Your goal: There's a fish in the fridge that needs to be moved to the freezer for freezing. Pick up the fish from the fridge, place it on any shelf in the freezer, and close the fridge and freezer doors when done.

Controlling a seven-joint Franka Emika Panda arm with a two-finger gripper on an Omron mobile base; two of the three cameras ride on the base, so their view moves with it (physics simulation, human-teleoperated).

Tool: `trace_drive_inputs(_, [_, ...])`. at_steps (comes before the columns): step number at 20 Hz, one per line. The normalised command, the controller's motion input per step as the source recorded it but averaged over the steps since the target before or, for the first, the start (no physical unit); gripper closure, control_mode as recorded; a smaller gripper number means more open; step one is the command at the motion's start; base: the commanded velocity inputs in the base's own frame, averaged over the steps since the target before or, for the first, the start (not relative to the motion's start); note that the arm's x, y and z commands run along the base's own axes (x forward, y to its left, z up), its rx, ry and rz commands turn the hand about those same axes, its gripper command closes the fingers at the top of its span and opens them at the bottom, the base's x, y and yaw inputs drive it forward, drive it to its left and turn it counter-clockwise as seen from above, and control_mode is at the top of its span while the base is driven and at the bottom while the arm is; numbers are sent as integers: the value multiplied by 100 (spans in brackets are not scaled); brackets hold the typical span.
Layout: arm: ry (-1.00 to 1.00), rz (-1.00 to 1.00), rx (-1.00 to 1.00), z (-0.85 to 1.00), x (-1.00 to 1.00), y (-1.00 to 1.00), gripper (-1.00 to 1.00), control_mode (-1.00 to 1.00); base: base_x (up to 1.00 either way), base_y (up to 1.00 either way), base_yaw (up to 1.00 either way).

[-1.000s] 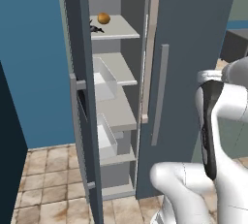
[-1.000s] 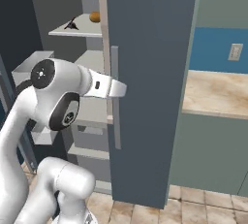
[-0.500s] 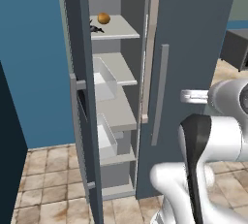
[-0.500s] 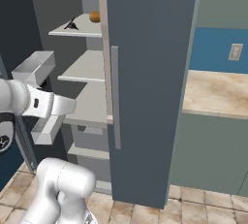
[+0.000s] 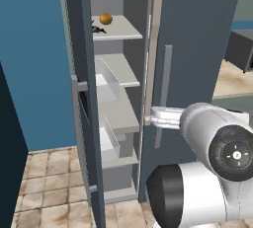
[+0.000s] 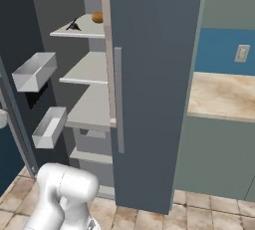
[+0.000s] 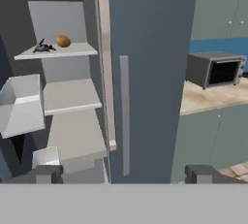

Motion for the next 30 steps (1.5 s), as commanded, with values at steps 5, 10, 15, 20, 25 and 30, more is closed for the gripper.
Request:
trace_drive_inputs(5, [-18, 0, 0, -40, 26, 100, -100, -100, 0, 0, 0])
trace_drive_inputs(10, [-22, -7, -1, -56, 52, 100, -100, -100, 0, 0, 0])
trace_drive_inputs(15, [-23, -17, -2, -43, 35, 100, -100, -100, 0, 0, 0])
trace_drive_inputs(20, [-4, -23, 0, -45, 78, 99, -100, -100, 0, 0, 0])
trace_drive_inputs(25, [0, -18, -4, -65, 82, 91, -100, -100, 0, 0, 0])
trace_drive_inputs(30, [-1, -20, -1, -70, 69, 95, -100, -100, 0, 0, 0])
